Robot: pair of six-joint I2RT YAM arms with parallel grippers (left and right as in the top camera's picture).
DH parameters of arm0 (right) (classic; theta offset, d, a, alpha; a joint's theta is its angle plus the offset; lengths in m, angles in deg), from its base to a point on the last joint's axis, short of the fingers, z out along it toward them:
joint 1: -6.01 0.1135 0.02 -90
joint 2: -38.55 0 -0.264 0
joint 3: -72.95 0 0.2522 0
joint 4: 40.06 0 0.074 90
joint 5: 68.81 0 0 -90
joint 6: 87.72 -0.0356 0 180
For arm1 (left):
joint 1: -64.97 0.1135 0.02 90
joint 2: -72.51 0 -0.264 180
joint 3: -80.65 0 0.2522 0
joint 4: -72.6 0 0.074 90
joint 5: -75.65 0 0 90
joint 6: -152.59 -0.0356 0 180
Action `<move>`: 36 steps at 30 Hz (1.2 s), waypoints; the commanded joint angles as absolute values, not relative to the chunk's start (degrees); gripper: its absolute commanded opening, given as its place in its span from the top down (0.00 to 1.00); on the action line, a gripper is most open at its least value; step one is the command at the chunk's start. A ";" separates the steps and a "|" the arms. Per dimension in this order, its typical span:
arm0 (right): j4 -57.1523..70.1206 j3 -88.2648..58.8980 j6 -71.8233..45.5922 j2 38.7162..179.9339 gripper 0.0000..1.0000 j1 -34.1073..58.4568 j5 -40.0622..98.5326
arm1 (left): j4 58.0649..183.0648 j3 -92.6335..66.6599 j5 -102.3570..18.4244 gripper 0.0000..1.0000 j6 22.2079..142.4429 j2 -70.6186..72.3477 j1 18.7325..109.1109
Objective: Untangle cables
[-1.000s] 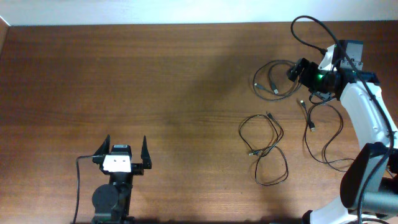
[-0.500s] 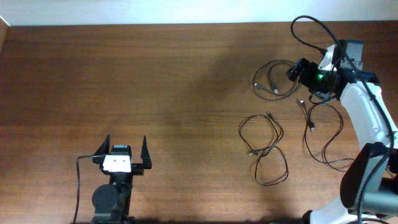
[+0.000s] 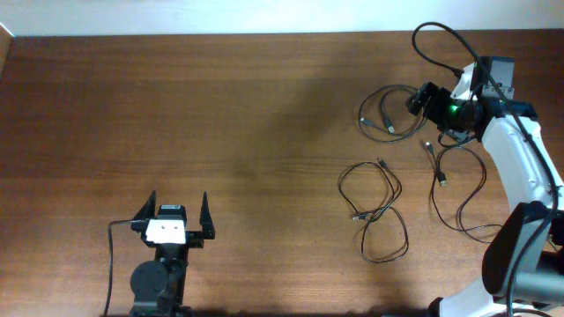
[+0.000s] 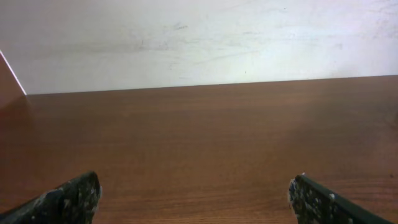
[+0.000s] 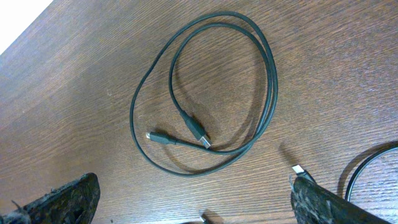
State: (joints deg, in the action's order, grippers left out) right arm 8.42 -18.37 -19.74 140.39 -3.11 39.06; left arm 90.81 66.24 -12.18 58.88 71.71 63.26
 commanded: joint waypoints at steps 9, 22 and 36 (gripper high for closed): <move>8.48 -17.75 -19.15 123.83 0.01 4.08 38.51 | 91.05 66.38 -11.98 0.01 57.77 72.22 63.65; 8.92 -17.73 -19.15 92.27 0.02 8.84 38.54 | 91.03 66.38 -11.98 0.01 57.77 72.22 63.65; 9.16 -17.73 -19.15 66.61 0.02 9.06 38.54 | 91.05 66.38 -11.96 0.01 57.77 72.22 63.65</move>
State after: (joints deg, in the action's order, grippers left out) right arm 9.23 -17.51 -19.76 68.92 8.49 38.64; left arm 90.78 66.27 -12.18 58.88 71.74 63.26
